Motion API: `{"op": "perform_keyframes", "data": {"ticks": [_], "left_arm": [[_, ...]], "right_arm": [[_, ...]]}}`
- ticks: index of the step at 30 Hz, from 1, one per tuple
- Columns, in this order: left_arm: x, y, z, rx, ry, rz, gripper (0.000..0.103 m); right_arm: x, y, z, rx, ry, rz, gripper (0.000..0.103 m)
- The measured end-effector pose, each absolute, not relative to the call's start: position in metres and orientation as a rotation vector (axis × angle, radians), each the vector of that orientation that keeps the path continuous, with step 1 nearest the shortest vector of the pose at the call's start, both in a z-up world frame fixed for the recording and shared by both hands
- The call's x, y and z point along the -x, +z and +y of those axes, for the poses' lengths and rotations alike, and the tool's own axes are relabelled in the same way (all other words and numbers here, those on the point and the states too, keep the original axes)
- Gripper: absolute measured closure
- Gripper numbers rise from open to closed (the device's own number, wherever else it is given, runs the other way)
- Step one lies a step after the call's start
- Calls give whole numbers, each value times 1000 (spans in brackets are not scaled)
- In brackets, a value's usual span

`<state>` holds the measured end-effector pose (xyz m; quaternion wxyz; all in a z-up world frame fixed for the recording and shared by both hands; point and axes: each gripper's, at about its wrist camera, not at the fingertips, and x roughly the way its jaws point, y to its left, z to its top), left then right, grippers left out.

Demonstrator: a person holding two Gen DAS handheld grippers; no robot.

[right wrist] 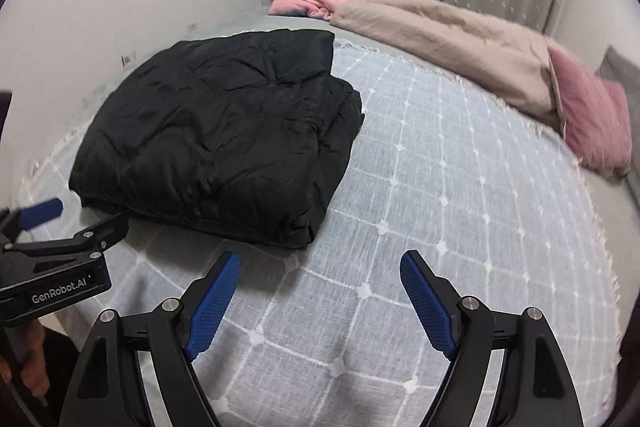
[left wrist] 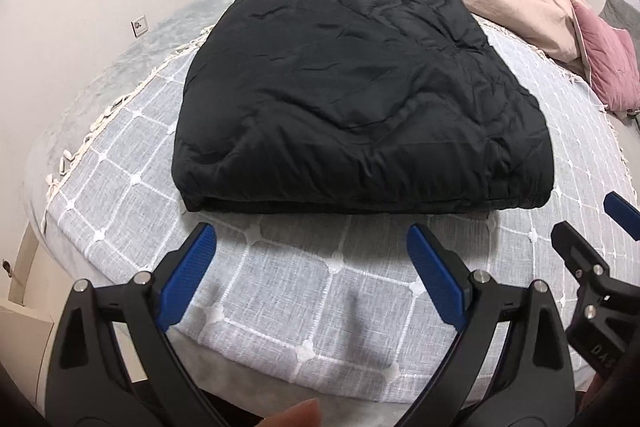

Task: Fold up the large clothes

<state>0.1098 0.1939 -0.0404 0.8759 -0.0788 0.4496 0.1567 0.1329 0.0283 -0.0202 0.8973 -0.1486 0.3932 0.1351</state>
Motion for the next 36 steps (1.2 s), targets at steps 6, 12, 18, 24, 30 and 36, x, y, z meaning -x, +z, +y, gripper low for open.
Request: {"op": "perform_keyframes", "data": {"ticks": [6,12,18,24,30,36], "left_arm": [[-108,-36,195,172,352,894,7],[-109,-36,196,177,347,894,7],[-109,-36,196,184,348,890,7],[-108,-35,197,189,349,884,7],[-107,-33,199,208,336,875,7],[-106,-32,200,213,334,871,7]], "right_arm": [[-138,-22,26,294,280,820,20],[-144,-23,23,252,294,842,20],[-146,-25,23,247,287,850,20],[-144,-27,25,256,291,852,20],[-144,-28,25,266,292,850,20],[-144,-28,25,266,291,851,20]]}}
